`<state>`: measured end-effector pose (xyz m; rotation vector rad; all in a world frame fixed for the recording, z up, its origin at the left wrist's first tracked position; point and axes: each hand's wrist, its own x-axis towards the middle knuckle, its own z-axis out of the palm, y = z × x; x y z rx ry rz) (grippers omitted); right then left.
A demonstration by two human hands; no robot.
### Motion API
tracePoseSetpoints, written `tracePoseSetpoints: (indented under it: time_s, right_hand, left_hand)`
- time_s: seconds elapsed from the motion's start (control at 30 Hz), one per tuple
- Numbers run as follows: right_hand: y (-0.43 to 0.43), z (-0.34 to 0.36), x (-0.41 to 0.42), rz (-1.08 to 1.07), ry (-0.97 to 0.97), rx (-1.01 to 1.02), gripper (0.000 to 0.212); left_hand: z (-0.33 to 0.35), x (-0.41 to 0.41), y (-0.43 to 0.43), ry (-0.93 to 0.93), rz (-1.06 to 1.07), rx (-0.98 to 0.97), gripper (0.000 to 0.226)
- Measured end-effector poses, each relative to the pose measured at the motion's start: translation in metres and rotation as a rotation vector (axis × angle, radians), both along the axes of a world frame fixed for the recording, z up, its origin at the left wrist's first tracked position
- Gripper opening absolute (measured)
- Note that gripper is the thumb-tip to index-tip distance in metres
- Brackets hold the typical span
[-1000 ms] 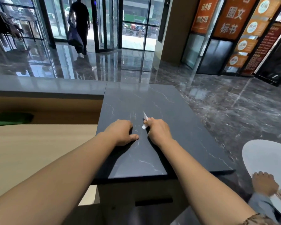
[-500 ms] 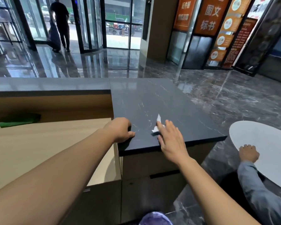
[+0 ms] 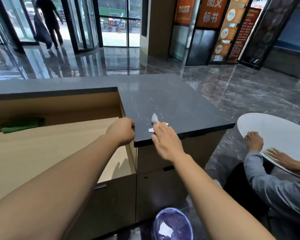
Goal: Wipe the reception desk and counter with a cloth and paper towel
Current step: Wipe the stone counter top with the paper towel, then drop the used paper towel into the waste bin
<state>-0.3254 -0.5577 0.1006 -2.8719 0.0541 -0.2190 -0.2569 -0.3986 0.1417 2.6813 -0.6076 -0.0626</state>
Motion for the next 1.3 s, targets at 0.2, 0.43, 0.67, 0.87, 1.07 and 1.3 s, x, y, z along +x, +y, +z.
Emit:
tracePoseSetpoints:
  time_s: [0.2, 0.43, 0.67, 0.87, 1.07, 1.3]
  right_hand:
    - [0.033, 0.001, -0.021, 0.001, -0.208, -0.125, 0.055]
    - [0.042, -0.016, -0.034, 0.008, -0.345, -0.124, 0.053]
    - [0.018, -0.08, -0.069, -0.039, -0.381, -0.062, 0.059]
    - [-0.014, -0.136, -0.112, -0.226, -0.083, 0.036, 0.071]
    - [-0.041, -0.205, -0.13, -0.383, 0.255, 0.081, 0.053]
    - [-0.068, -0.305, -0.137, -0.562, 0.394, 0.201, 0.024]
  left_hand:
    - [-0.024, -0.022, 0.015, 0.043, 0.19, -0.068, 0.039]
    - [-0.055, -0.055, 0.012, 0.162, 0.223, -0.1, 0.039]
    - [-0.097, -0.07, -0.003, 0.276, 0.146, -0.018, 0.047]
    - [-0.144, -0.086, -0.038, 0.394, 0.045, 0.071, 0.039]
    - [-0.203, -0.095, -0.079, 0.493, -0.043, 0.107, 0.035]
    - [-0.299, -0.097, -0.099, 0.561, -0.062, 0.133, 0.033]
